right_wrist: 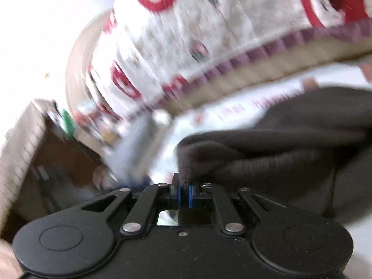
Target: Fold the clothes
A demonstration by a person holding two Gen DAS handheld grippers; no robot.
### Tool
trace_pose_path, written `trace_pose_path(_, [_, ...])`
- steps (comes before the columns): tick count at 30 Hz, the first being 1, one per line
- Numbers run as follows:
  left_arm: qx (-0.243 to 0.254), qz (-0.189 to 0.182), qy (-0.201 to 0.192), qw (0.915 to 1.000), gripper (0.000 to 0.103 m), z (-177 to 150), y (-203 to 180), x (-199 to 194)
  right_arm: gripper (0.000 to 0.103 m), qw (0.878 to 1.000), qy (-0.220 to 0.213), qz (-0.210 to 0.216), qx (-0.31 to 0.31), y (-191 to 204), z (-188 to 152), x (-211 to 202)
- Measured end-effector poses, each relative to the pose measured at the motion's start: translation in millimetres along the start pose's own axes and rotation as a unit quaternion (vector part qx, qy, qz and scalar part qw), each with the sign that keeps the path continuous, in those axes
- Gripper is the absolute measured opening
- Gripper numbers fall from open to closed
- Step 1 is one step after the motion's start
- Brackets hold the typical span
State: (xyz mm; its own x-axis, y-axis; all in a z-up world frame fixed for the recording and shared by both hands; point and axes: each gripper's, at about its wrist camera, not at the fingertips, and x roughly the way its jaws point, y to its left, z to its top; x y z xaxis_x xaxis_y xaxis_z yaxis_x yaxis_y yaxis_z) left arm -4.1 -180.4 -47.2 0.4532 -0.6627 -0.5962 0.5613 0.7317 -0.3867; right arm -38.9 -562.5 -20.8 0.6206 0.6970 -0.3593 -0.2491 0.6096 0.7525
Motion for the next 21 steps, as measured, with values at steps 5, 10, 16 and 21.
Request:
trace_pose_path(5, [0.029, -0.014, -0.046, 0.9984, 0.062, 13, -3, -6, 0.009, 0.999, -0.027, 0.025, -0.003, 29, 56, 9])
trace_pose_path(10, [0.064, -0.083, -0.064, 0.9924, 0.074, 12, -10, 5, 0.009, 0.998, -0.024, 0.04, -0.034, 53, 88, 24])
trace_pose_path(16, [0.084, -0.11, -0.078, 0.9873, 0.087, 16, -17, 36, 0.009, 0.998, -0.005, 0.049, -0.039, 71, 115, 60])
trace_pose_path(21, [0.048, -0.127, -0.076, 0.9878, 0.09, 30, -11, 70, 0.009, 0.999, -0.004, 0.045, -0.029, 73, 119, 72])
